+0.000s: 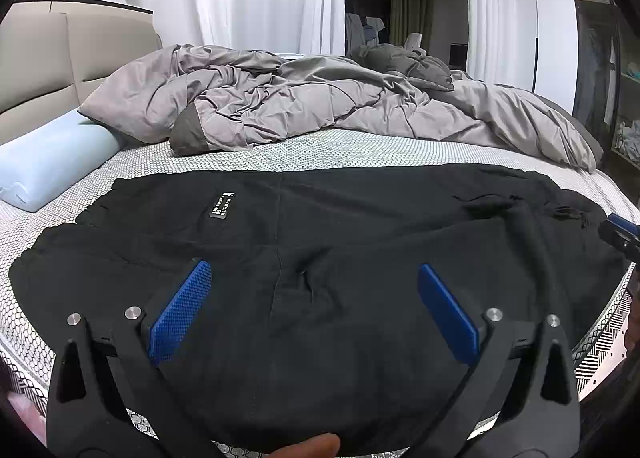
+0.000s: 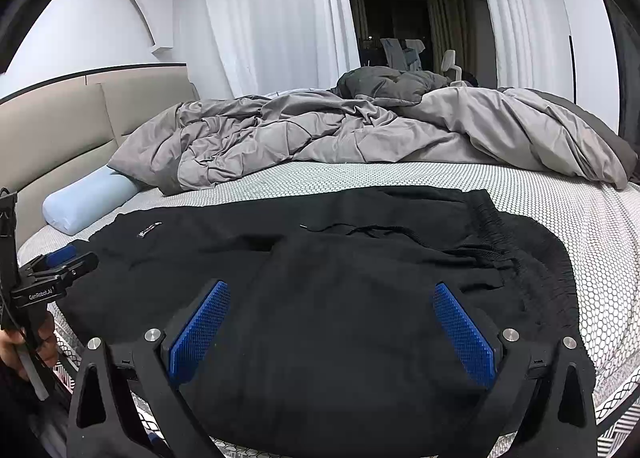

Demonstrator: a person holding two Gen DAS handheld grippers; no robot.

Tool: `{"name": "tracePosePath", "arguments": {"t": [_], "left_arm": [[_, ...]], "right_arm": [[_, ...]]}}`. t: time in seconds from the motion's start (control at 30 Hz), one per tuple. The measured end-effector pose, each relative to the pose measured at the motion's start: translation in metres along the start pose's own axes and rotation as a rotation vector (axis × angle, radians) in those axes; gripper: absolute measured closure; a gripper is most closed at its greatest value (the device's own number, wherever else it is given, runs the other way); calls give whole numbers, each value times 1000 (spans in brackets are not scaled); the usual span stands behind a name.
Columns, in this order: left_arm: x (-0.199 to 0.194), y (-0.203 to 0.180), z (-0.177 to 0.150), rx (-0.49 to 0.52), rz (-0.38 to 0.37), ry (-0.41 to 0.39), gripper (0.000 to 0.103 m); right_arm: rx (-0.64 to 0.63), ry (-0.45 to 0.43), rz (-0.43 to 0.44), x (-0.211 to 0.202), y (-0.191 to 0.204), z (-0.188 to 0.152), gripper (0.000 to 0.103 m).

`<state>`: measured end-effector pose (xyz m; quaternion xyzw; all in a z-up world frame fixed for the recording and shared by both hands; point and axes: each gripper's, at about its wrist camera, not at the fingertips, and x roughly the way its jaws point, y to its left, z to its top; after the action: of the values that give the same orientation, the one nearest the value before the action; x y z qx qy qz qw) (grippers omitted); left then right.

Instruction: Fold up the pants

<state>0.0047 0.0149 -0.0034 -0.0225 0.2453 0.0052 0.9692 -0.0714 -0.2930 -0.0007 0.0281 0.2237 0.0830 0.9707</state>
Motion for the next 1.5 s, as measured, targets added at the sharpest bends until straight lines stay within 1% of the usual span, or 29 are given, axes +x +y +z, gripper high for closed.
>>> {"name": "tracePosePath", "arguments": {"t": [1.5], "left_arm": [[0, 0, -3, 1, 3, 0, 0]], "right_arm": [[2, 3, -5, -1, -3, 0, 0]]}}
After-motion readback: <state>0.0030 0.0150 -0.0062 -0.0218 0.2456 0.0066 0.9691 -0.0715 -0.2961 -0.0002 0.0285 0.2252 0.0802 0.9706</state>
